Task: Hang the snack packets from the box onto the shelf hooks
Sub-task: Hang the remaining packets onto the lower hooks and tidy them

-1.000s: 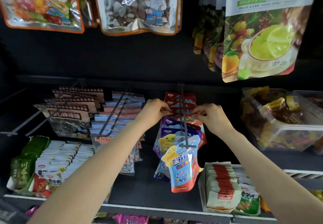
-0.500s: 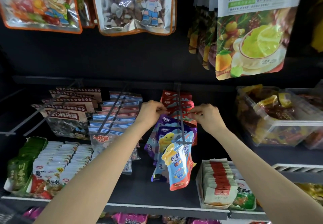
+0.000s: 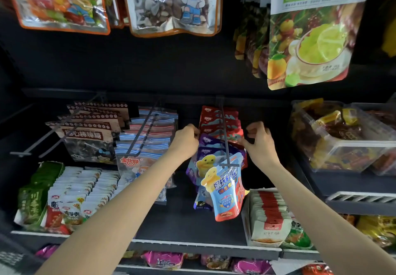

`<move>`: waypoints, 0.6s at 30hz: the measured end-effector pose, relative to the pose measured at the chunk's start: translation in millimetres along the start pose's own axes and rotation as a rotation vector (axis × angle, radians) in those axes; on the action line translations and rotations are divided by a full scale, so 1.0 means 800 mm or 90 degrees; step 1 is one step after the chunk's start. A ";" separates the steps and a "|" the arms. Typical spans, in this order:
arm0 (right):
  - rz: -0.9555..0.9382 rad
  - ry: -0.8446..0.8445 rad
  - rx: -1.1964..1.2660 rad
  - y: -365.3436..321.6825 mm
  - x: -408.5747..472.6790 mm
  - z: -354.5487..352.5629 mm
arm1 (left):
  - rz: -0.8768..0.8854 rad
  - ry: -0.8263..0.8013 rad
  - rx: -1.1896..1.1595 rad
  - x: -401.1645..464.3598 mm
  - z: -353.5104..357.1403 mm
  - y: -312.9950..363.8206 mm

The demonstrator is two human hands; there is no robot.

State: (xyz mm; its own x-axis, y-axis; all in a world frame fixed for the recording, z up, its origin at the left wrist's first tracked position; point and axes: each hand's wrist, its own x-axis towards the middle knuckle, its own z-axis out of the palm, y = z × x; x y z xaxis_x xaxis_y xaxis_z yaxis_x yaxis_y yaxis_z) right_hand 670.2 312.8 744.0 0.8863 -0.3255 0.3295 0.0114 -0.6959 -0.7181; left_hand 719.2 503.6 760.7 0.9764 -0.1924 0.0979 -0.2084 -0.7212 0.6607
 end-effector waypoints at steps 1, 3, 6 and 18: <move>0.017 0.022 0.006 0.000 -0.008 0.002 | -0.006 -0.006 -0.007 -0.004 -0.001 0.000; 0.023 0.048 0.016 -0.001 -0.022 0.004 | -0.021 -0.019 -0.017 -0.011 0.000 -0.002; 0.023 0.053 0.053 -0.002 -0.037 0.006 | -0.045 -0.056 -0.047 -0.023 0.006 -0.012; 0.206 -0.085 0.285 0.000 -0.088 0.025 | -0.215 -0.108 -0.491 -0.064 0.041 -0.027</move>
State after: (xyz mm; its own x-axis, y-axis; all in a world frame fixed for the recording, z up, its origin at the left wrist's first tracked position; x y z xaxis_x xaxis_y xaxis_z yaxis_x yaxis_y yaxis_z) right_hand 617.1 348.6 708.4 0.9278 -0.3729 -0.0104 -0.1016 -0.2259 -0.9688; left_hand 672.0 506.9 716.8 0.9447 -0.1902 -0.2673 0.2489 -0.1154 0.9616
